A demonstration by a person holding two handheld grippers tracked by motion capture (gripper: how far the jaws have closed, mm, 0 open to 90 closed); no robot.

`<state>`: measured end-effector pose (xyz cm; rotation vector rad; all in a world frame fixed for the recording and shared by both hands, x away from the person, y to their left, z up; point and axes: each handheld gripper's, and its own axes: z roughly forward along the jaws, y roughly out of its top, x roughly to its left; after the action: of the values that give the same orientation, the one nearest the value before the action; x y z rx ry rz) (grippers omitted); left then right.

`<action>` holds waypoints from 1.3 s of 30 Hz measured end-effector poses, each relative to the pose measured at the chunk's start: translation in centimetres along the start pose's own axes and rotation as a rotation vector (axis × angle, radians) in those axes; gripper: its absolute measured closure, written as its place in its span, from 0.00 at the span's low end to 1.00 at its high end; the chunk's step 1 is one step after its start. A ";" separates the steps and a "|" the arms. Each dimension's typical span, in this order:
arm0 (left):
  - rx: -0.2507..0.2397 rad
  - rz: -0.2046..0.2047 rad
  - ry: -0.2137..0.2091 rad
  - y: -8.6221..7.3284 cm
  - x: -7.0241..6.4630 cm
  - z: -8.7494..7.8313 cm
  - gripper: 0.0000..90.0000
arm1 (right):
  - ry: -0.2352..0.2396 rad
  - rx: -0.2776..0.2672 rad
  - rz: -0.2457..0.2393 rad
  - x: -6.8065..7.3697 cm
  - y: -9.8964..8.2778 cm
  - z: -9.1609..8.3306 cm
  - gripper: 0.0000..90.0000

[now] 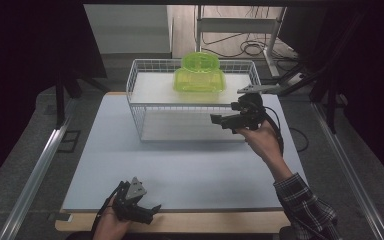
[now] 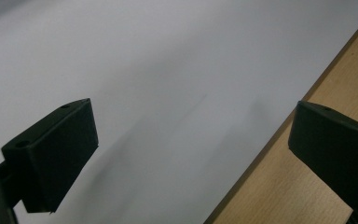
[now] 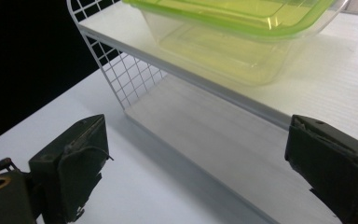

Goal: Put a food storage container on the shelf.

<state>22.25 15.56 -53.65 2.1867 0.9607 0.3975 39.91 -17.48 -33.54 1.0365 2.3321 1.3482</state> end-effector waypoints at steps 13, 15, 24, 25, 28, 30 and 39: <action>-0.046 -0.010 -0.009 0.0 0.1 -0.3 0.01 | -0.019 0.035 -0.049 0.7 -1.7 0.6 0.02; -0.051 -0.013 -0.009 -0.1 0.1 -0.3 0.01 | -0.018 0.040 -0.046 0.7 -2.0 0.7 0.02; -0.046 0.012 -0.009 0.0 0.0 -0.2 0.00 | -0.013 0.063 -0.026 0.4 -3.3 1.1 0.02; -0.048 0.013 -0.010 0.0 0.0 -0.2 0.00 | -0.014 0.063 -0.028 0.4 -3.4 1.1 0.02; -0.053 0.012 -0.011 0.0 0.0 -0.3 0.00 | -0.015 0.065 -0.028 0.4 -3.8 1.1 0.02; -0.063 0.012 -0.018 0.0 0.0 -0.3 0.00 | -0.014 0.067 -0.029 0.4 -4.0 1.1 0.02; -0.089 0.002 -0.022 -0.1 0.1 -0.5 0.00 | -0.015 0.078 -0.033 0.5 -5.5 1.5 0.02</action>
<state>22.05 15.93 -53.35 2.1081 0.9117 0.4088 37.89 -17.94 -38.88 1.0222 2.3976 1.2419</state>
